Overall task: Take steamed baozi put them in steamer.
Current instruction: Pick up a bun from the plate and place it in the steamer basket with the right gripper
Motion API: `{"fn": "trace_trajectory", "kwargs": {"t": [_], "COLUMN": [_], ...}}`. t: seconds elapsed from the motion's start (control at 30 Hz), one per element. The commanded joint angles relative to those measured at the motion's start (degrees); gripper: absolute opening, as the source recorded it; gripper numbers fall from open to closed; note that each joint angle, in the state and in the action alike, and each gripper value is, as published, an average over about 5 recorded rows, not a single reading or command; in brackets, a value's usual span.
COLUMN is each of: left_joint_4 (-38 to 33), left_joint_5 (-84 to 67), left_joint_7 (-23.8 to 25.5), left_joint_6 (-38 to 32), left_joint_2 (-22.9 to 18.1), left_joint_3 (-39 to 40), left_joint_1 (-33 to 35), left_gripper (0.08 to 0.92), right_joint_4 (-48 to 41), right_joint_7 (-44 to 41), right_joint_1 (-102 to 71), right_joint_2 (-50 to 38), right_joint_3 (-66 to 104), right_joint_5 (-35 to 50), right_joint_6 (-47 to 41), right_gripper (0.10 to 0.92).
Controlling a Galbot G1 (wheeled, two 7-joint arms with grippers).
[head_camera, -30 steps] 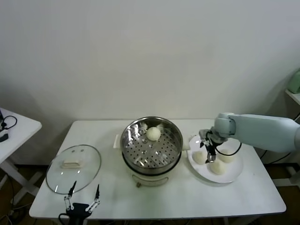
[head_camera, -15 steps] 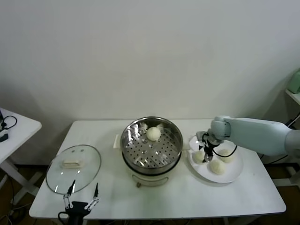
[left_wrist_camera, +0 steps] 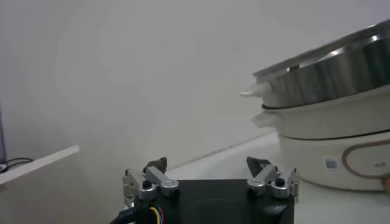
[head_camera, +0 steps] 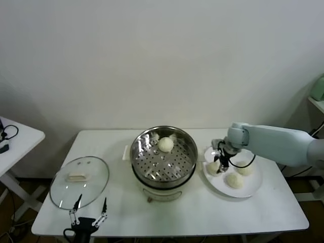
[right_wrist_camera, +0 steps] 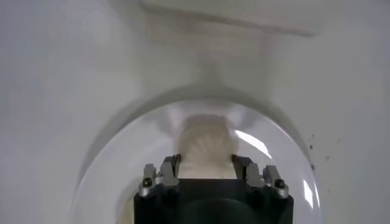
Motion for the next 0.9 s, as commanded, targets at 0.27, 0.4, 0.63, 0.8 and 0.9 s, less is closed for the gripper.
{"fn": "trace_trajectory", "kwargs": {"t": [0.27, 0.4, 0.63, 0.8, 0.9], "left_joint_4": [-1.41, -2.06, -2.66, -2.77, -3.24], "left_joint_5": [0.12, 0.11, -0.14, 0.27, 0.42], "left_joint_7": [0.01, 0.08, 0.08, 0.11, 0.27], "left_joint_6": [0.11, 0.13, -0.09, -0.24, -0.24], "left_joint_2": [-1.26, -0.93, -0.39, -0.41, -0.56], "left_joint_3": [0.08, 0.23, 0.25, 0.37, 0.54], "left_joint_1": [1.01, 1.48, 2.12, 2.2, 2.31], "left_gripper": [0.823, 0.823, 0.823, 0.823, 0.823], "right_joint_4": [12.84, 16.24, 19.13, 19.09, 17.1], "right_joint_7": [-11.66, -13.7, -13.88, -10.1, -7.73], "right_joint_1": [35.43, 44.46, 49.17, 43.99, 39.46], "right_joint_2": [-0.7, 1.48, 7.0, 12.78, 17.71], "right_joint_3": [-18.23, -20.6, -15.46, -7.08, -2.87], "right_joint_5": [10.29, 16.57, 24.33, 28.05, 28.69], "right_joint_6": [6.16, 6.3, 3.57, -0.91, -2.71], "right_gripper": [0.595, 0.596, 0.594, 0.594, 0.594]}}
